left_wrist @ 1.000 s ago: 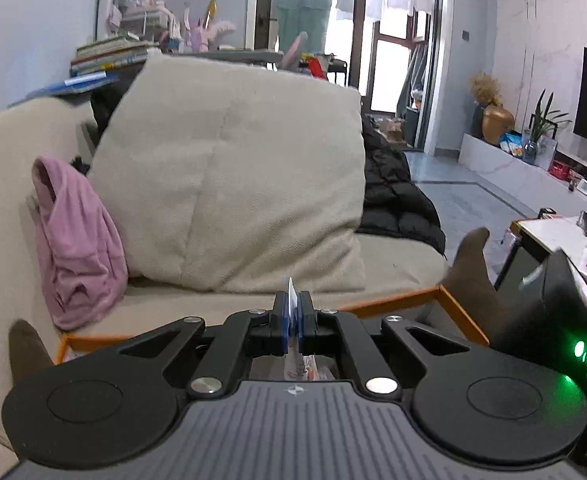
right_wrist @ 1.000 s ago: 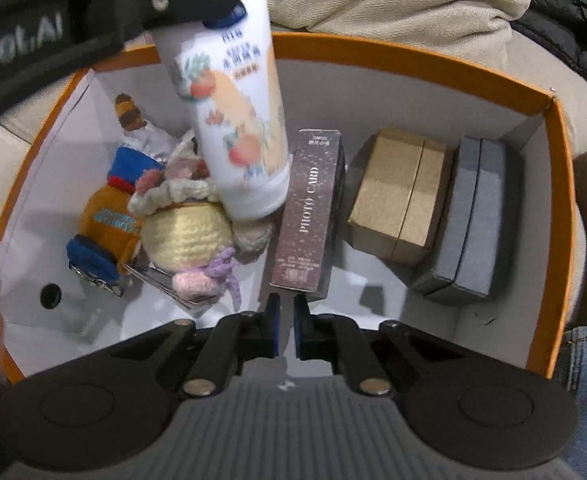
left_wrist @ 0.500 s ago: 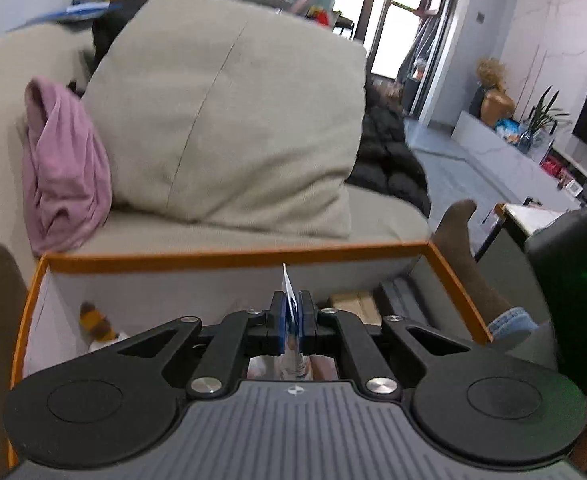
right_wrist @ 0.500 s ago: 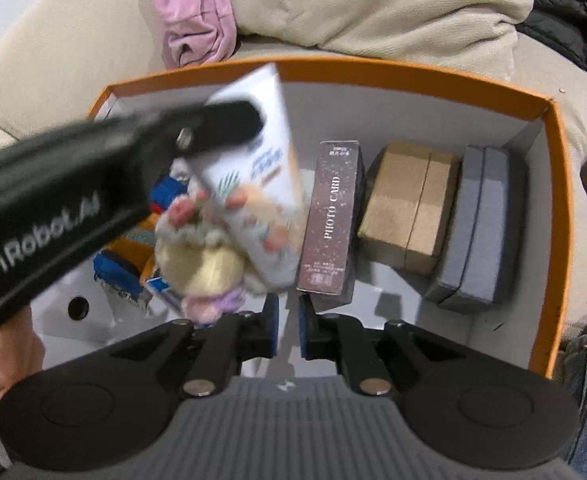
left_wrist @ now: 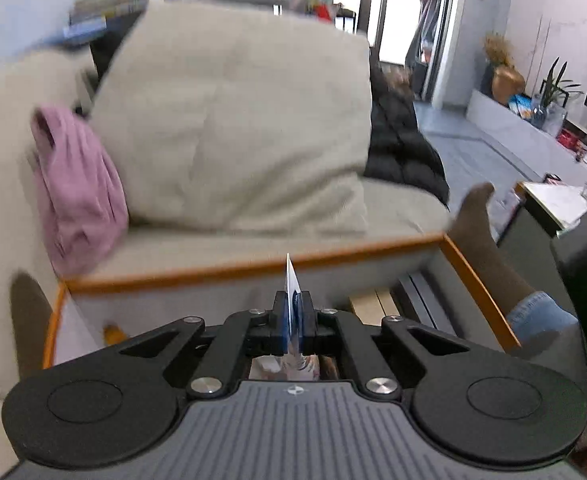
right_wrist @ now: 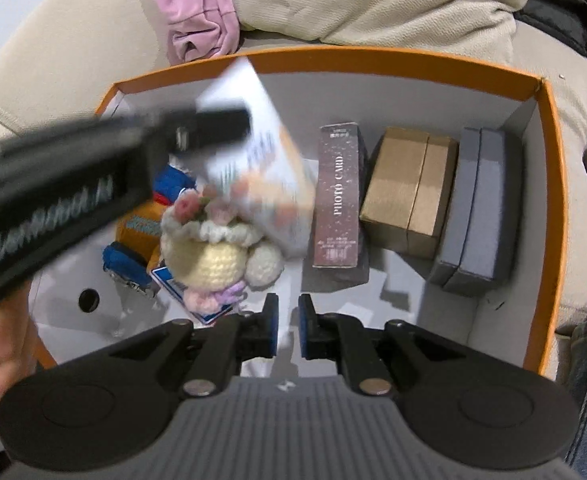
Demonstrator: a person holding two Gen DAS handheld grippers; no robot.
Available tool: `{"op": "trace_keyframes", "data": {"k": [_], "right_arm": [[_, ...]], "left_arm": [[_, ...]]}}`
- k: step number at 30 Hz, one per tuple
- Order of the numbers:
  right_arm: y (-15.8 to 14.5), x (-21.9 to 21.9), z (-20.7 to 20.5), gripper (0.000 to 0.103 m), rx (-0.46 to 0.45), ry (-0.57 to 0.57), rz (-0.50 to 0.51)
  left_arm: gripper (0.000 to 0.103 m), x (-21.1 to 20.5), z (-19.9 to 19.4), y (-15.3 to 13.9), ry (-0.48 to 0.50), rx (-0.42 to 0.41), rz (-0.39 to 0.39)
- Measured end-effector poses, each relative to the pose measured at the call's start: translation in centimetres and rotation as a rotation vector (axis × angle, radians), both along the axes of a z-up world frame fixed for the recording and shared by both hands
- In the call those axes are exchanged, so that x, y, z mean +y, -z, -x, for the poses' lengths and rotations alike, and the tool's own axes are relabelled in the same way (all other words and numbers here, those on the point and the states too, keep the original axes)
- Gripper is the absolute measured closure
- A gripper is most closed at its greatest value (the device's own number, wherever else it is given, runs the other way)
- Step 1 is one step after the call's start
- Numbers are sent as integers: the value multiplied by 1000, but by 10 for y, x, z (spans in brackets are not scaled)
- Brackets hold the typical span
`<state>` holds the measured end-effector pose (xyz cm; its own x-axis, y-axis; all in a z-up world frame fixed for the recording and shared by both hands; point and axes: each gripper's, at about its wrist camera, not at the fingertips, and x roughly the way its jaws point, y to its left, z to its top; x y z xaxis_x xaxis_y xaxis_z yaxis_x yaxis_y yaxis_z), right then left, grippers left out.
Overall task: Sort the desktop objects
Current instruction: 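Lower the white lotion tube into the box and open the left tool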
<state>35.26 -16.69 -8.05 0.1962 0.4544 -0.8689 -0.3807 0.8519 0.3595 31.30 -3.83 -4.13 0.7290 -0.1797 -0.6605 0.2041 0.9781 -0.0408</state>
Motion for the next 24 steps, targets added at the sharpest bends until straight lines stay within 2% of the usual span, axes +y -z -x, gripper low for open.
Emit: {"op": "trace_keyframes", "data": {"k": [2, 4, 9, 11, 19, 22, 24], "right_arm": [[2, 1, -3, 92, 0, 0, 1], [4, 1, -6, 92, 2, 6, 4], [5, -2, -7, 92, 3, 7, 12], [6, 0, -8, 92, 0, -5, 18], [4, -4, -11, 91, -13, -8, 30], [6, -3, -15, 92, -31, 2, 52], [9, -1, -19, 96, -24, 8, 39]], "left_arm": [[99, -3, 0, 1, -12, -36, -10], [99, -2, -5, 7, -31, -23, 16], [99, 9, -20, 19, -86, 56, 210], [97, 11, -20, 22, -80, 67, 266], [96, 17, -20, 25, -124, 100, 296], [95, 25, -21, 25, -140, 137, 346], [95, 28, -22, 25, -141, 152, 362]]}}
